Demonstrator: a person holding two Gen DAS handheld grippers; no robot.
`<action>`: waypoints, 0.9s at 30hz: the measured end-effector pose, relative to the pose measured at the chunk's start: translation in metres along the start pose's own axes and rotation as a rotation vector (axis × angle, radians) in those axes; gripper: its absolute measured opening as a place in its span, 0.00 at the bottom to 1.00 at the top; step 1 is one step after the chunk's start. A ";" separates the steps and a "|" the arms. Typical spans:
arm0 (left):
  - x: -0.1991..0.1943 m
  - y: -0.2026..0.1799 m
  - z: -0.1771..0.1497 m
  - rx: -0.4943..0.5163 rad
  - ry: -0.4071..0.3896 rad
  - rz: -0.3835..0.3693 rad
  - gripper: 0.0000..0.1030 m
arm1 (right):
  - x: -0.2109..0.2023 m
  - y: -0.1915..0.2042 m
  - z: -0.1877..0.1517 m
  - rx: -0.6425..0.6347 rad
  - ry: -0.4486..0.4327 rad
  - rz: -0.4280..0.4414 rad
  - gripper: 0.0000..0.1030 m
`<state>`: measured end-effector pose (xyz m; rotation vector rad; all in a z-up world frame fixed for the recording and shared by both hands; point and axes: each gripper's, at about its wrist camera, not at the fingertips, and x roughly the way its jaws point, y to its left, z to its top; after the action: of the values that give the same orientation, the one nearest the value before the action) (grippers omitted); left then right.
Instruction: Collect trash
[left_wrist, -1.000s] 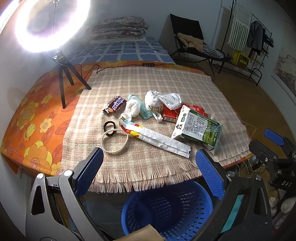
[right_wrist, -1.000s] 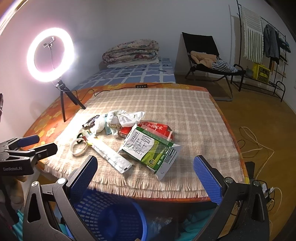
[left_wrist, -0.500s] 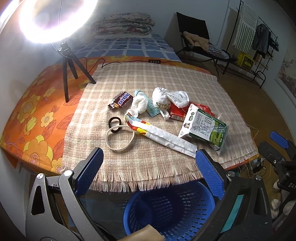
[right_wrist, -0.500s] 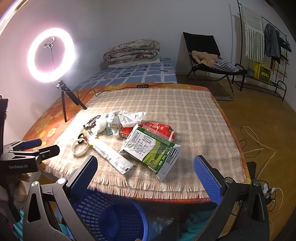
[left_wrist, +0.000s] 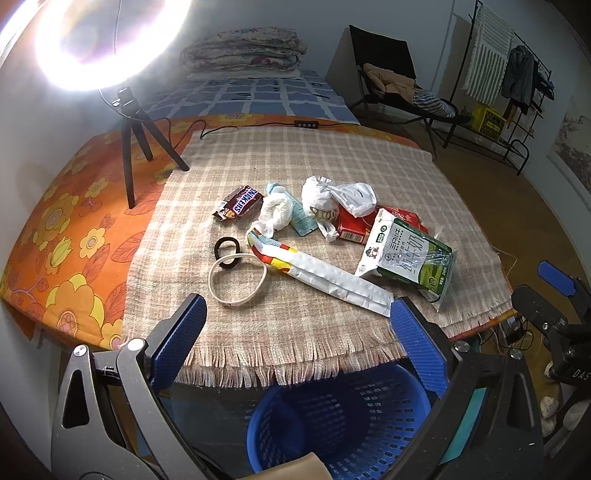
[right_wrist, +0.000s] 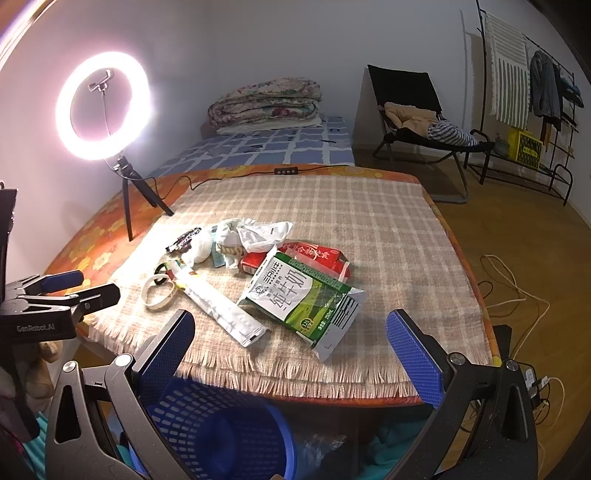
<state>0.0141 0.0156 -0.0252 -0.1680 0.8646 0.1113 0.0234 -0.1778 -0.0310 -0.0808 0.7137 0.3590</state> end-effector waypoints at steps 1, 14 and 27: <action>-0.001 -0.001 0.000 0.002 0.000 0.000 0.99 | 0.000 0.000 0.000 -0.002 -0.002 0.000 0.99; 0.010 0.008 0.005 -0.020 0.026 -0.025 0.99 | 0.005 -0.007 -0.003 -0.027 -0.030 0.006 0.99; 0.021 0.016 0.013 0.008 0.036 -0.004 0.98 | 0.018 -0.017 -0.001 -0.026 -0.019 0.013 0.99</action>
<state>0.0347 0.0346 -0.0343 -0.1651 0.8999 0.1010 0.0408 -0.1886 -0.0444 -0.0971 0.6917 0.3813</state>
